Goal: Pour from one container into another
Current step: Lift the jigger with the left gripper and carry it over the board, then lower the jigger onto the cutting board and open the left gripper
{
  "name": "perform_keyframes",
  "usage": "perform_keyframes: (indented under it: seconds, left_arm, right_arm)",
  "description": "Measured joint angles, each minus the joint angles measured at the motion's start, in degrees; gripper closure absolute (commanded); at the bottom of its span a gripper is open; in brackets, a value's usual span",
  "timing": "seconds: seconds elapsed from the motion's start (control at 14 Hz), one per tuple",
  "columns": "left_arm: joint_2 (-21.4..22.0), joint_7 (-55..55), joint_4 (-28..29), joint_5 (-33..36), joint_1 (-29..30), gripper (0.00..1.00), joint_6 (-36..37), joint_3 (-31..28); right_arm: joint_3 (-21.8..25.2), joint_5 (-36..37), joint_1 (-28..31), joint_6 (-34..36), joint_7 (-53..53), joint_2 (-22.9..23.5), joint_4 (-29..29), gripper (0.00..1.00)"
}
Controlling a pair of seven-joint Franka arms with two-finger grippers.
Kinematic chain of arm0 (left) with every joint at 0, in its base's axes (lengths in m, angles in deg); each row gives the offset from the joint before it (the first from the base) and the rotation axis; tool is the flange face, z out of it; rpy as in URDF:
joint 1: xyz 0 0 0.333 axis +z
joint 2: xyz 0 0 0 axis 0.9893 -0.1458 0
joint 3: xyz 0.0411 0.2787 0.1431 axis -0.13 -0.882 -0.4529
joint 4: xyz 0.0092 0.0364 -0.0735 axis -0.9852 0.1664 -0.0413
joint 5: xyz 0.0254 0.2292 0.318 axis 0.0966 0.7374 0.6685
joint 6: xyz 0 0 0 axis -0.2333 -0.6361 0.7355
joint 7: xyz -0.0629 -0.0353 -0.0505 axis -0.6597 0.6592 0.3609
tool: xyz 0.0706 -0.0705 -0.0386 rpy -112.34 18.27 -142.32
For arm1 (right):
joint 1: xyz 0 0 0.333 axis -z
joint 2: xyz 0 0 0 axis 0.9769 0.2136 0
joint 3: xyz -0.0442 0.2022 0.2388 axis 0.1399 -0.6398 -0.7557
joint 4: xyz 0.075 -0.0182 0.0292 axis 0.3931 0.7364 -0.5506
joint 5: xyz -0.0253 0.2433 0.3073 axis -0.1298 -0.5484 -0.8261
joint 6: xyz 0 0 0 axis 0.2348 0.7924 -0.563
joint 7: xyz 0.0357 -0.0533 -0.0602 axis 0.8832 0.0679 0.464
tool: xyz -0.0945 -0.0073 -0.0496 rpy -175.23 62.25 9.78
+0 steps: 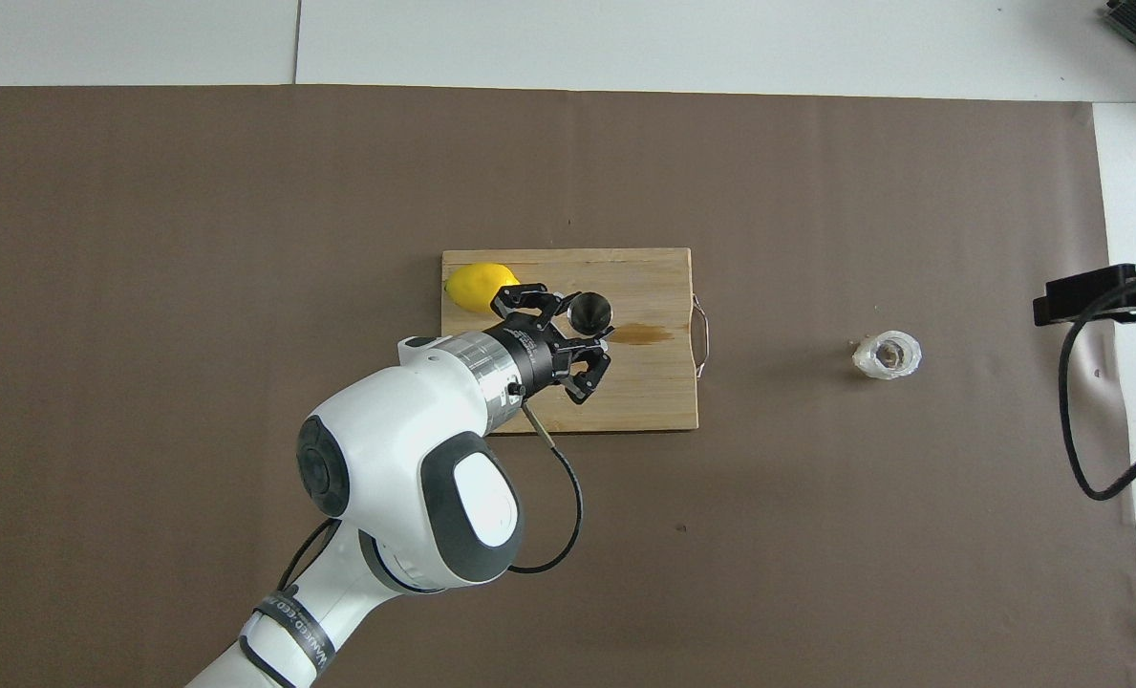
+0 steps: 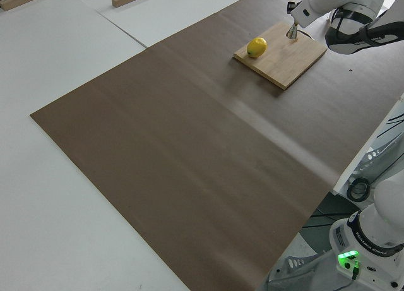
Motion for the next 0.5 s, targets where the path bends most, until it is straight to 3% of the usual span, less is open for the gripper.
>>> perform_keyframes:
  seconds: [0.29,0.43,0.5]
  left_arm:
    - [-2.76,0.37,-1.31,0.0,-1.21,0.96,-1.99,-0.02]
    - [-3.25,0.64,-1.31,0.0,-1.75,0.76,-3.59,0.1]
    - [-3.53,0.7,-1.31,0.0,-1.96,0.72,-4.03,0.1]
  right_arm:
    - [0.0,0.0,0.0,0.0,0.0,0.0,0.0,0.0]
    - [-0.02,0.0,0.0,0.0,0.0,0.0,0.01,0.0]
    - [-0.03,0.0,-0.01,0.0,0.0,0.0,0.01,0.0]
